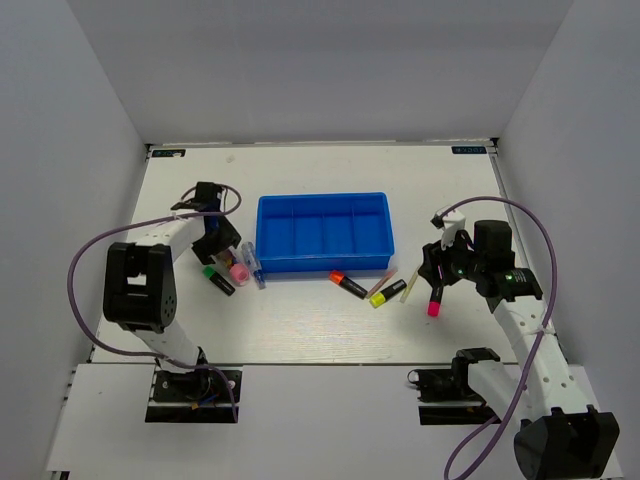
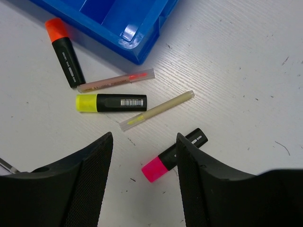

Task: Sort the stationery into containers
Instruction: Pick up the stationery from the center of the board.

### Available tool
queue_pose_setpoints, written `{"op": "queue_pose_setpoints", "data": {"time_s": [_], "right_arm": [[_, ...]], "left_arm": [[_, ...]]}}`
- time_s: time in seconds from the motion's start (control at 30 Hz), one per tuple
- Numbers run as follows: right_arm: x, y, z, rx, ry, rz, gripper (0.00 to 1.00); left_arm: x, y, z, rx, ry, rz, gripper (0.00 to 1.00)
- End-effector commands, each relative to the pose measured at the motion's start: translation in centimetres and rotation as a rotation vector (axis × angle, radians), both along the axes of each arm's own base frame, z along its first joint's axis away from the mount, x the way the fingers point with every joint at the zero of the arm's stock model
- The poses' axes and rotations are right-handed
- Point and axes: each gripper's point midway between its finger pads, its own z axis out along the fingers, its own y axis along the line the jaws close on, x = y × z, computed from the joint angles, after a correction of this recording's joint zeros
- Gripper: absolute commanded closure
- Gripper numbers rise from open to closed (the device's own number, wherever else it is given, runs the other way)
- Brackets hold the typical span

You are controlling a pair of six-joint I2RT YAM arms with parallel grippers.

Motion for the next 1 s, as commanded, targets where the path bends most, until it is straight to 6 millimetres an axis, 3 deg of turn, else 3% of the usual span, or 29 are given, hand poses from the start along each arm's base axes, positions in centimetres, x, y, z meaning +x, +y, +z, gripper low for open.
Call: {"op": "queue_pose_setpoints", "data": {"time_s": [0.0,0.1,0.17,0.2,0.27,0.37,0.43,0.47,0.5,0.53,0.6,0.63,0.67,0.7,0.8,0.87,0.97], "right_arm": [[0.3,-0.2,0.3,-0.023,-0.034,0.006,0.41],[0.3,-0.2,0.4,-0.024,-0.034,0.000,0.40],[0.3,-0.2,0.5,-0.020,-0.036,0.001,0.40],[0.3,-0.2,0.4,-0.022,-0.034,0.001,0.40],[0.3,-0.1,0.5,-0.017,-0.036,0.006,0.40],[0.2,0.0,0.5,-0.015,-0.030,0.006,0.40],[0.2,0.0,0.4,-0.015,-0.029,0.009,0.40],[0.2,0.0,0.6,-0.016,-0.036,0.009,0.37],[0.1,0.0,0.3,-0.013,-0.028,0.009,0.29],[0.1,0.1,0.5,-0.011,-0.029,0.010,0.10],[0.0,0.2,0.6,-0.009,-0.026,0.018,0.10],[0.0,0.3,0.7,-0.004,-0.026,0.029,0.10],[-0.5,0.7,0.6,0.005,-0.016,0.054,0.73],[-0.6,0.9,0.6,0.010,-0.010,0.065,1.00],[-0.8,1.1,0.6,0.022,-0.002,0.072,1.00],[-0.7,1.1,0.5,0.020,0.000,0.071,1.00],[-0.3,0.7,0.4,0.005,-0.001,0.047,0.93]], "left_arm": [[0.1,-0.6,-1.1,-0.040,0.004,0.033,0.24],[-0.1,-0.6,-2.3,-0.030,0.025,0.033,0.22],[-0.1,-0.5,-2.7,-0.027,0.029,0.036,0.29],[0.4,-0.6,-2.8,-0.032,0.003,0.039,0.39],[0.0,-0.5,-3.4,-0.025,0.023,0.041,0.49],[-0.1,-0.5,-3.8,-0.021,0.032,0.043,0.73],[0.3,-0.3,-2.9,-0.011,0.001,0.033,0.93],[0.7,-0.4,-1.8,-0.015,-0.033,0.023,0.97],[0.9,-0.4,-1.2,-0.007,-0.045,-0.012,1.00],[2.2,-0.5,0.7,-0.001,-0.091,-0.025,1.00],[1.7,-0.2,3.3,0.045,-0.092,-0.086,1.00],[2.6,-0.6,5.2,0.057,-0.128,-0.110,1.00],[3.0,-0.8,7.3,0.063,-0.156,-0.126,1.00],[3.4,-1.0,8.9,0.074,-0.179,-0.172,1.00],[4.1,-1.9,12.3,0.095,-0.223,-0.233,1.00],[4.2,-3.0,13.2,0.089,-0.235,-0.270,1.00],[5.5,-6.5,14.8,-0.001,-0.296,-0.401,1.00]]}}
